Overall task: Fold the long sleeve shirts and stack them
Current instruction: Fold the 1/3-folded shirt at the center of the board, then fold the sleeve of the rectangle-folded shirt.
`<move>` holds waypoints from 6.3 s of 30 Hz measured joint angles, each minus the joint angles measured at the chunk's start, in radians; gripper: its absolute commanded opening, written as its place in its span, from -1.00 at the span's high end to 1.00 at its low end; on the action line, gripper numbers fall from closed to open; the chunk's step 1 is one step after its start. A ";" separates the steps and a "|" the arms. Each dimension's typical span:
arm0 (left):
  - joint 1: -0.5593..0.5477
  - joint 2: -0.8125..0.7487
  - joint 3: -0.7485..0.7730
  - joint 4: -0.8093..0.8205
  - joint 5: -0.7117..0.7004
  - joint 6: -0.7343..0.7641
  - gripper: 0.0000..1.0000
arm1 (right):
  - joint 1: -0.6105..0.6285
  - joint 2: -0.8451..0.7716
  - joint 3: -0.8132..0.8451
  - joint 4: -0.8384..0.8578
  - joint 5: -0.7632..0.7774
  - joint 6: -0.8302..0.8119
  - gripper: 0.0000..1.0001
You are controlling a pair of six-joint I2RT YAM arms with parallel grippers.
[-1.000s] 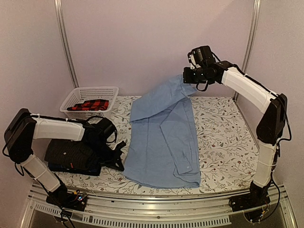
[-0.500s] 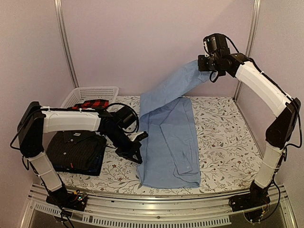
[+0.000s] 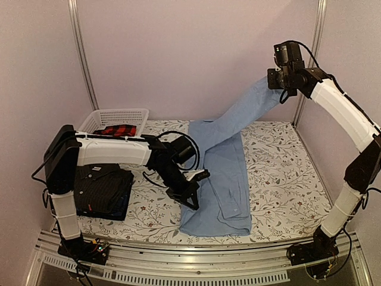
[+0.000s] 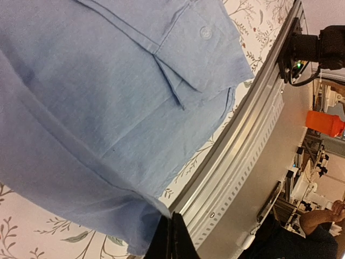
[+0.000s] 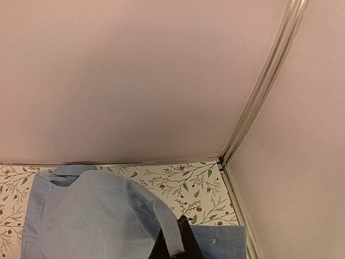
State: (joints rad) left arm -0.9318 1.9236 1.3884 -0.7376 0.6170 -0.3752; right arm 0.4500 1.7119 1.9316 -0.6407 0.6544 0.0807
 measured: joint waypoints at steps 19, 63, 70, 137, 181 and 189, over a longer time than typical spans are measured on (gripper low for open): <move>-0.029 0.084 0.021 0.000 0.047 0.029 0.66 | -0.021 -0.004 -0.039 -0.018 -0.059 0.011 1.00; 0.351 0.184 0.201 0.382 0.156 -0.219 0.26 | -0.018 -0.027 -0.158 0.010 -0.253 0.156 1.00; 0.352 0.361 0.401 0.515 0.144 -0.280 0.26 | 0.017 0.021 -0.082 -0.010 -0.312 0.144 1.00; 0.274 0.985 1.035 1.061 -0.322 -0.678 0.60 | 0.039 0.083 0.077 -0.083 -0.525 0.224 1.00; 0.468 0.005 -0.064 0.684 -0.026 -0.347 0.23 | 0.467 0.339 -0.214 -0.231 -0.764 0.163 -0.25; 0.420 0.003 -0.132 0.587 0.005 -0.264 0.17 | 0.420 0.085 -0.507 -0.053 -0.721 0.264 -0.06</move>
State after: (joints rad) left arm -0.5121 1.9266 1.2568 -0.1505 0.6224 -0.6388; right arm 0.8696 1.7969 1.4250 -0.6933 -0.0669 0.3450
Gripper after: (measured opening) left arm 0.390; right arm 0.555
